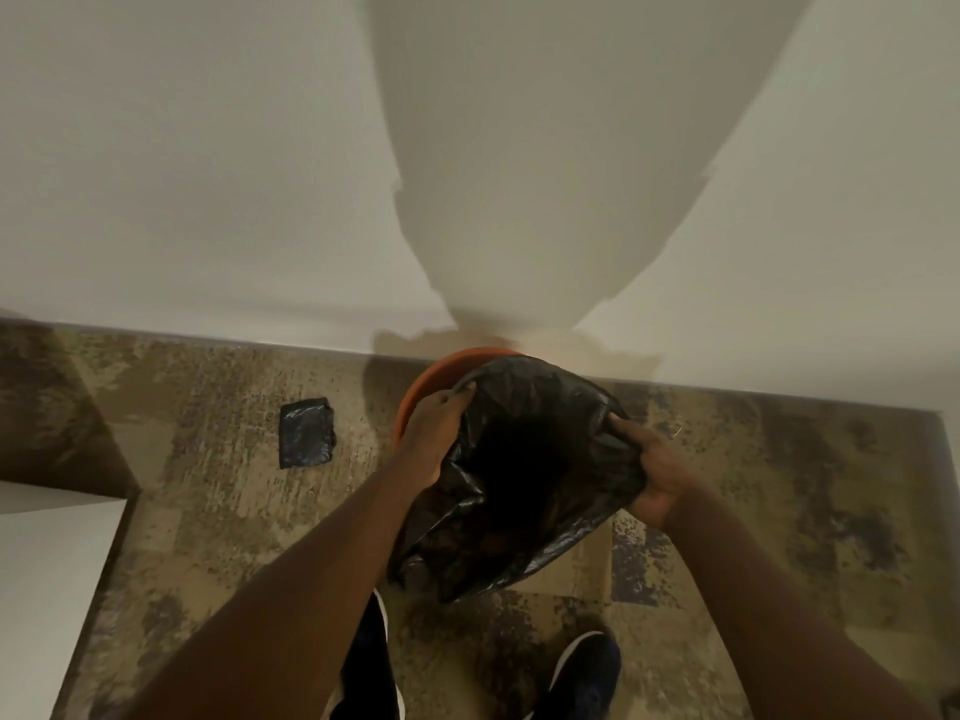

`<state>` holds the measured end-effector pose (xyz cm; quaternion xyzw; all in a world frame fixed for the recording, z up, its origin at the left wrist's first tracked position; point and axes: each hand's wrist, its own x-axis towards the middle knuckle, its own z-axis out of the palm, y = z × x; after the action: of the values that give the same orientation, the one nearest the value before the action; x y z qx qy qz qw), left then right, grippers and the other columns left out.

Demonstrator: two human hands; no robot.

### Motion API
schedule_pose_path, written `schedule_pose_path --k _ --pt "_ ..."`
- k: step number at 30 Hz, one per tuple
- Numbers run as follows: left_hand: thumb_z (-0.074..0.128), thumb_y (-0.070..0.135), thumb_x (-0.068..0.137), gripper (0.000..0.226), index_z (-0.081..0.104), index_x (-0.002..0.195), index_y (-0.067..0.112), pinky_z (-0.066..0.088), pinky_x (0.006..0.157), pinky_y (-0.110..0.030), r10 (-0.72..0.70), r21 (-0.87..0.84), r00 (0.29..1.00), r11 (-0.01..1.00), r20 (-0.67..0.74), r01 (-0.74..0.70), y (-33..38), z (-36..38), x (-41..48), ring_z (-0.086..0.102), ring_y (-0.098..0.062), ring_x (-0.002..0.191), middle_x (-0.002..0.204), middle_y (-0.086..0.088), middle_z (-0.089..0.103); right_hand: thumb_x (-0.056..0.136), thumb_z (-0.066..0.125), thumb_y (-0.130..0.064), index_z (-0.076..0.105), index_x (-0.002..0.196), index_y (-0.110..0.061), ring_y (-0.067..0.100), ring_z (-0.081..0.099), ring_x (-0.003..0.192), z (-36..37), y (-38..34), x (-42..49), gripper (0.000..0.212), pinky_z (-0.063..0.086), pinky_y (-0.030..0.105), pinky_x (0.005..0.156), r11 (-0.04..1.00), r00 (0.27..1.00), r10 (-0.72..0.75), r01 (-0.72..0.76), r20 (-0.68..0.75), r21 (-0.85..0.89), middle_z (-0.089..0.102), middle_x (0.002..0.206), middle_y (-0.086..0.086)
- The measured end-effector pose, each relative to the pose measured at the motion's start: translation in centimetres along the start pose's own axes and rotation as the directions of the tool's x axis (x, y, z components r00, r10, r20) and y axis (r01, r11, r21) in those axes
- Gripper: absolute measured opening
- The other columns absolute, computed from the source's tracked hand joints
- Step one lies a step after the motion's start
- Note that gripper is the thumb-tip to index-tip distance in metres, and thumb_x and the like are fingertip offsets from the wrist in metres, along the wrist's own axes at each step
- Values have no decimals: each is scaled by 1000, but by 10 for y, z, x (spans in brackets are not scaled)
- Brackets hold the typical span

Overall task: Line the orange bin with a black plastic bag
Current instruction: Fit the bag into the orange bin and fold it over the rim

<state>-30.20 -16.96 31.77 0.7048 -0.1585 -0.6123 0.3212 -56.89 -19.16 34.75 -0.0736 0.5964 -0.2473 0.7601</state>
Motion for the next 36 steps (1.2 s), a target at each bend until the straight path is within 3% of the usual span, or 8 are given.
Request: schedule_pose_path --k 5,9,11,17,23,27,30,36 --pt "69 46 91 27 66 79 21 51 63 -30 -44 198 983 977 -180 80 7 -24 40 63 -21 67 75 -4 67 97 64 -29 59 139 1 45 60 127 12 -11 29 51 46 58 110 996 998 -58 57 -13 -62 63 137 28" --pt "76 34 82 27 71 96 11 59 53 -27 -243 210 968 945 -64 251 11 -57 57 75 -23 61 69 -8 78 95 68 -32 64 130 2 43 69 114 12 -13 54 49 58 50 94 975 998 -57 59 17 -215 70 125 26" --pt "69 34 87 31 72 108 11 61 59 -30 -279 144 960 950 6 276 8 -71 66 76 -28 74 90 -14 79 96 67 -31 64 129 3 45 69 113 9 -13 68 48 58 52 94 957 998 -58 61 20 -284 71 124 27" --pt "67 21 96 23 69 111 4 61 77 -43 -100 88 991 990 -89 108 1 -78 98 74 -33 83 105 -22 74 96 68 -27 65 126 -3 39 73 108 8 -19 118 38 55 56 101 934 976 -203 169 -79 -315 73 121 23" --pt "70 20 95 12 72 90 9 60 60 -29 -52 -33 982 998 -184 47 1 -75 126 72 -23 72 87 -11 74 87 78 -40 74 112 -14 35 77 96 13 -26 165 36 62 50 89 919 941 -253 161 -225 -360 77 109 15" --pt "70 25 96 15 70 85 14 57 75 -33 -58 -35 979 998 -195 52 1 -72 143 68 -26 81 87 -7 71 83 84 -35 77 88 -15 17 73 54 16 -27 189 22 58 26 50 934 909 -257 146 -329 -325 76 67 3" --pt "70 25 95 13 71 96 13 53 97 -43 -80 -12 974 997 -213 79 0 -70 155 66 -31 101 101 -9 72 81 86 -29 74 76 -14 11 63 38 20 -28 198 20 50 20 38 944 890 -240 120 -388 -307 68 51 -1" --pt "68 25 97 29 68 117 3 55 100 -52 -162 17 957 985 -239 171 -4 -62 168 67 -37 111 120 -19 71 92 73 -27 63 80 -22 13 59 67 23 -30 214 17 53 28 65 903 894 -267 102 -361 -417 63 81 -3"
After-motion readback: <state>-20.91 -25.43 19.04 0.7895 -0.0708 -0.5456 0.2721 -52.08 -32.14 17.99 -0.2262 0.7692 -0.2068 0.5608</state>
